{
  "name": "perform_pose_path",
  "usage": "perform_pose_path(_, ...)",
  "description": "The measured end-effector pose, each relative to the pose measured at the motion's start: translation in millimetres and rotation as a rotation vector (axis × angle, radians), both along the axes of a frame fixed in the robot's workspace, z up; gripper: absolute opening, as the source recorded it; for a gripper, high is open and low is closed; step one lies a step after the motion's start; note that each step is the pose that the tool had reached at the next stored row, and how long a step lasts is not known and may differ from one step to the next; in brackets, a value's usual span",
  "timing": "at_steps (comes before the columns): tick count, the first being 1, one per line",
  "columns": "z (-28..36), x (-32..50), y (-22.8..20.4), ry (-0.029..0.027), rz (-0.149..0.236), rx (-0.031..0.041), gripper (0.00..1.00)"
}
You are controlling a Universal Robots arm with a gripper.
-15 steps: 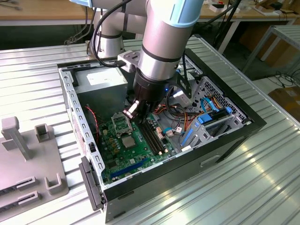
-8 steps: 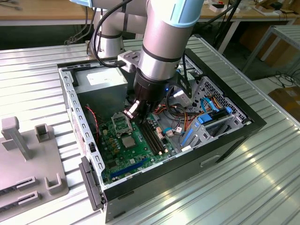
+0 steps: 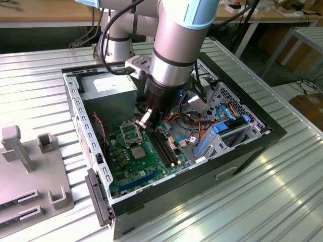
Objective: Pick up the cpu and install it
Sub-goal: 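Place the cpu into insertion slot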
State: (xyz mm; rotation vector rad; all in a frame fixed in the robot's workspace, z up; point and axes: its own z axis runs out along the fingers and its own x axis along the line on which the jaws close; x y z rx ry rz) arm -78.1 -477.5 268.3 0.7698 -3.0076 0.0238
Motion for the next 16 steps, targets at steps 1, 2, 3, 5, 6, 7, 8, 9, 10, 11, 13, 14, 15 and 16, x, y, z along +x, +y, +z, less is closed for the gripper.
perform_pose_path(1, 0.0, 0.0, 0.0, 0.0, 0.017, 0.0001, 0.11)
perform_pose_path(2, 0.0, 0.1, 0.0, 0.0, 0.033, 0.0, 0.11)
perform_pose_path(3, 0.0, 0.2, 0.0, 0.0, 0.055, 0.0001, 0.11)
perform_pose_path(5, 0.0, 0.1, 0.0, 0.0, 0.081, 0.0003, 0.11)
perform_pose_path(6, 0.0, 0.2, 0.0, 0.0, 0.086, 0.0004, 0.11)
perform_pose_path(7, 0.0, 0.2, 0.0, 0.0, 0.086, 0.0003, 0.11)
perform_pose_path(8, 0.0, 0.2, 0.0, 0.0, 0.086, 0.0003, 0.11)
perform_pose_path(9, 0.0, 0.1, 0.0, 0.0, 0.086, 0.0003, 0.11)
perform_pose_path(10, 0.0, 0.2, 0.0, 0.0, 0.086, 0.0002, 0.11)
perform_pose_path(11, 0.0, 0.2, 0.0, 0.0, 0.086, 0.0002, 0.11)
perform_pose_path(13, 0.0, 0.2, 0.0, 0.0, 0.086, 0.0003, 0.11)
perform_pose_path(14, 0.0, 0.2, 0.0, 0.0, 0.086, 0.0003, 0.11)
perform_pose_path(15, 0.0, 0.2, 0.0, 0.0, 0.086, 0.0003, 0.11)
perform_pose_path(16, 0.0, 0.2, 0.0, 0.0, 0.087, 0.0002, 0.11)
